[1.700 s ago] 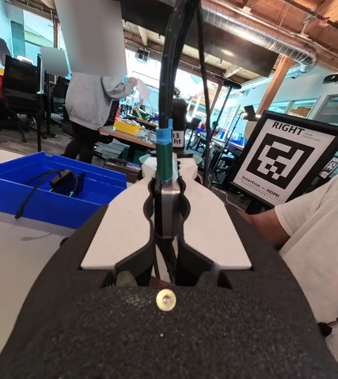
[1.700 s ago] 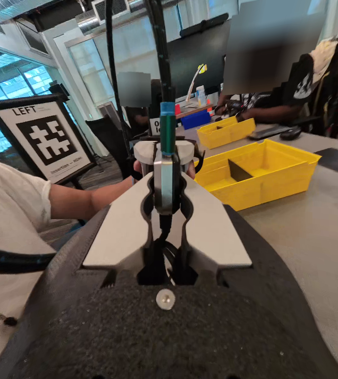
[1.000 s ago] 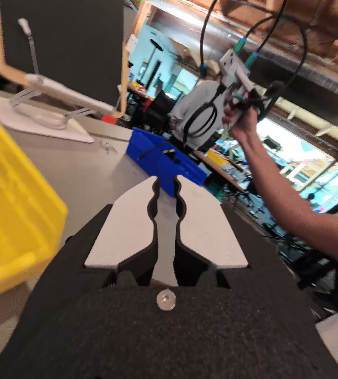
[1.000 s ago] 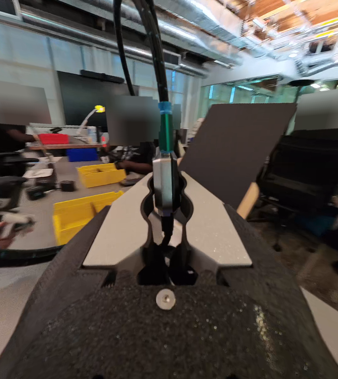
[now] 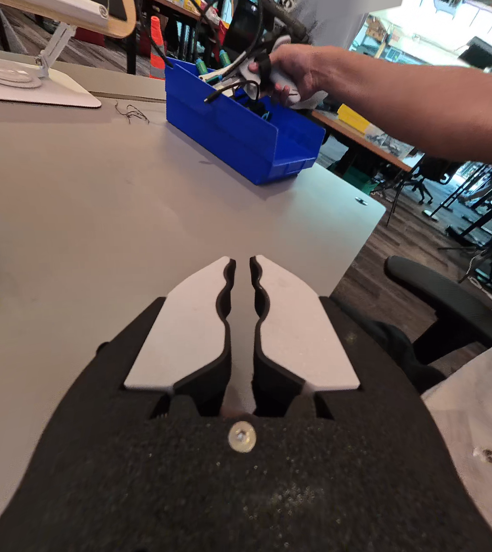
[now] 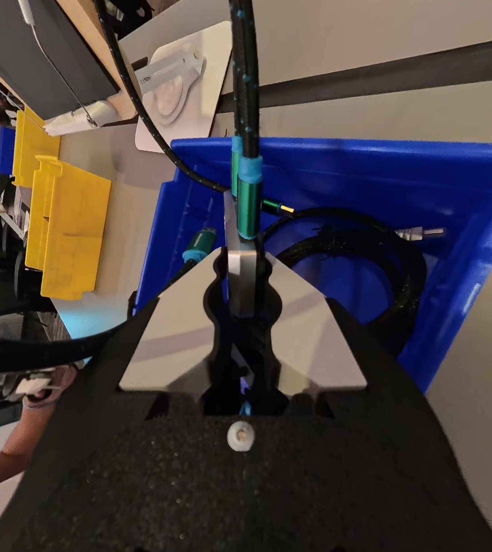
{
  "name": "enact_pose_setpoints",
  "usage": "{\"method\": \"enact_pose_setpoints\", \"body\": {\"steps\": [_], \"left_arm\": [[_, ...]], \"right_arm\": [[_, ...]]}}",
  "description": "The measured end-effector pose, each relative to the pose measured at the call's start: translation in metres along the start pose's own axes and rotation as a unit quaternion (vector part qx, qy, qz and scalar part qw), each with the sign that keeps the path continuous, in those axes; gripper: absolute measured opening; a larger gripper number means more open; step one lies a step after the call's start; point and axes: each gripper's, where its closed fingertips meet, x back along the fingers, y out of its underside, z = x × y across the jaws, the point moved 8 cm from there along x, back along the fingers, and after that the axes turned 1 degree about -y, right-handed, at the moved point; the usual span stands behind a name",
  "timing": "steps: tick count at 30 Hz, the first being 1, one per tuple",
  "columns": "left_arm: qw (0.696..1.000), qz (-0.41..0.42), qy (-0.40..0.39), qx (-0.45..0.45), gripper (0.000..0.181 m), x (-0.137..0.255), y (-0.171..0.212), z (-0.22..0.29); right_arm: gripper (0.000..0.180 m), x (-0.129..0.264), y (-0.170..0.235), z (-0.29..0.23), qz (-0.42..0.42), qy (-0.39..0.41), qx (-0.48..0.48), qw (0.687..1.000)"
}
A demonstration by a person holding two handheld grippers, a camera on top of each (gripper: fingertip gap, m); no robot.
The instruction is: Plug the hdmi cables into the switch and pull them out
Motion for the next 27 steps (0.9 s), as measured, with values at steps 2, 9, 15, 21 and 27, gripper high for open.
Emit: {"method": "enact_pose_setpoints", "body": {"steps": [2,9,15,21,27], "left_arm": [[1.0,0.007,-0.006,0.0,0.011,0.003,0.001,0.01],[0.997,0.001,-0.038,-0.063,0.015,0.024,0.01,0.017],[0.999,0.026,-0.031,-0.02,0.016,0.033,0.009,0.01],[0.998,0.028,-0.046,-0.02,0.016,0.038,0.008,0.001],[0.983,0.043,-0.164,-0.076,0.016,0.054,-0.001,-0.023]], "right_arm": [[0.024,0.004,-0.003,-0.002,0.007,0.017,-0.001,1.0],[0.04,0.025,0.009,-0.016,0.008,0.05,0.046,0.998],[0.05,0.043,0.018,-0.023,0.052,0.067,0.08,0.993],[0.051,0.077,0.032,-0.033,0.109,0.075,0.105,0.986],[0.051,0.121,0.09,-0.072,0.252,0.143,0.168,0.942]]}}
